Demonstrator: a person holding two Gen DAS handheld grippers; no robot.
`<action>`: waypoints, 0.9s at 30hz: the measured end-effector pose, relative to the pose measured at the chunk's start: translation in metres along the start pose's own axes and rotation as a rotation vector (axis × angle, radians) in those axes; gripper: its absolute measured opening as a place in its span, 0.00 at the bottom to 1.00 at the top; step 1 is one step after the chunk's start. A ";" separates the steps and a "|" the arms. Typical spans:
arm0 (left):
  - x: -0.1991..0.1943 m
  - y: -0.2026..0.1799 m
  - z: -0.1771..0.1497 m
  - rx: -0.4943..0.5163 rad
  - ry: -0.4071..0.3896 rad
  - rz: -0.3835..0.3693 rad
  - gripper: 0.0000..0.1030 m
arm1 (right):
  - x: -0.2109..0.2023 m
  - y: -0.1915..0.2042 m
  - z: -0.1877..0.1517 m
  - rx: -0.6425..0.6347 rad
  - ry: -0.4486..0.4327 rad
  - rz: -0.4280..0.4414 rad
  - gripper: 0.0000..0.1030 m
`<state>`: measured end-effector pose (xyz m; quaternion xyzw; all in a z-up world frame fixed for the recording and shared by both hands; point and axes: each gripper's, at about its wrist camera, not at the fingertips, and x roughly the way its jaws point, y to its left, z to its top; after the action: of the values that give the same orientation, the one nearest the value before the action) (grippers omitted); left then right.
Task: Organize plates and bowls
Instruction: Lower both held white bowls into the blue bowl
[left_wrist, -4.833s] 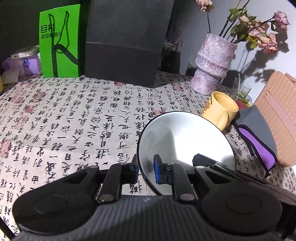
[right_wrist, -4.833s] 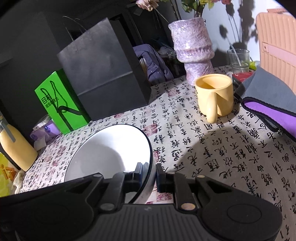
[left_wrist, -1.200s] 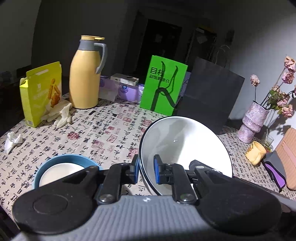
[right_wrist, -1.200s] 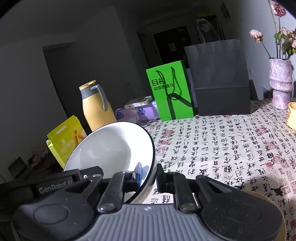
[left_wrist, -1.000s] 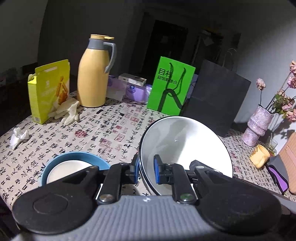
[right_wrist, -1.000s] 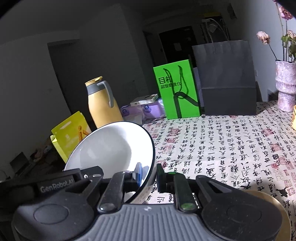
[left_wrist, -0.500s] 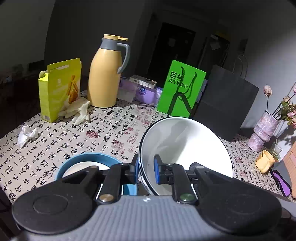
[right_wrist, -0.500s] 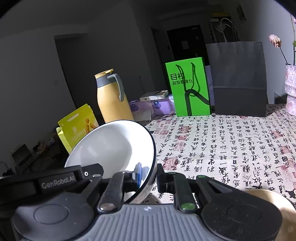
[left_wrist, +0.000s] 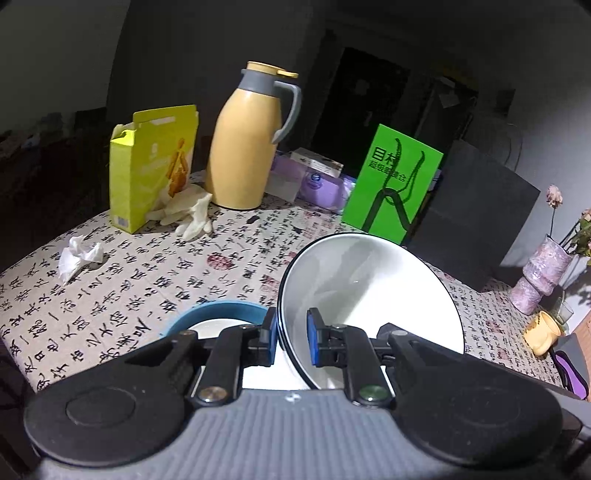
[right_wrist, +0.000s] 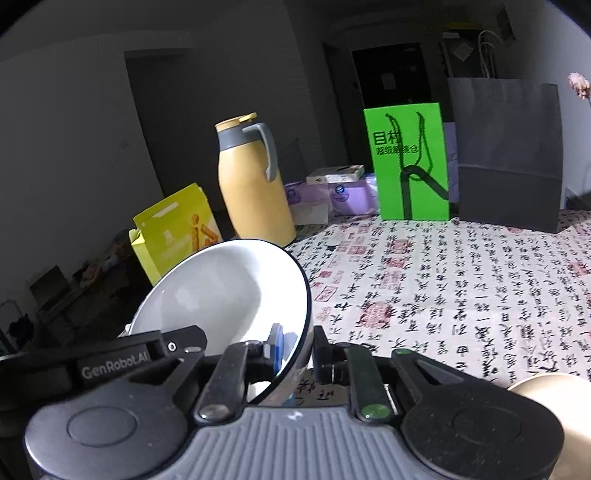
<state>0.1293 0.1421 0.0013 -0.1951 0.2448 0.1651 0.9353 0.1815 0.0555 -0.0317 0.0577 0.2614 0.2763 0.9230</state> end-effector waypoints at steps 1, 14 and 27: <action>0.000 0.003 0.000 -0.005 0.001 0.005 0.16 | 0.002 0.002 0.000 -0.001 0.004 0.005 0.15; 0.007 0.029 -0.004 -0.035 0.016 0.035 0.16 | 0.018 0.020 -0.007 -0.020 0.048 0.025 0.15; 0.023 0.052 -0.007 -0.063 0.049 0.056 0.16 | 0.042 0.032 -0.011 -0.050 0.105 0.032 0.15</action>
<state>0.1245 0.1890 -0.0313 -0.2214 0.2678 0.1939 0.9174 0.1904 0.1051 -0.0524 0.0240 0.3016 0.3001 0.9047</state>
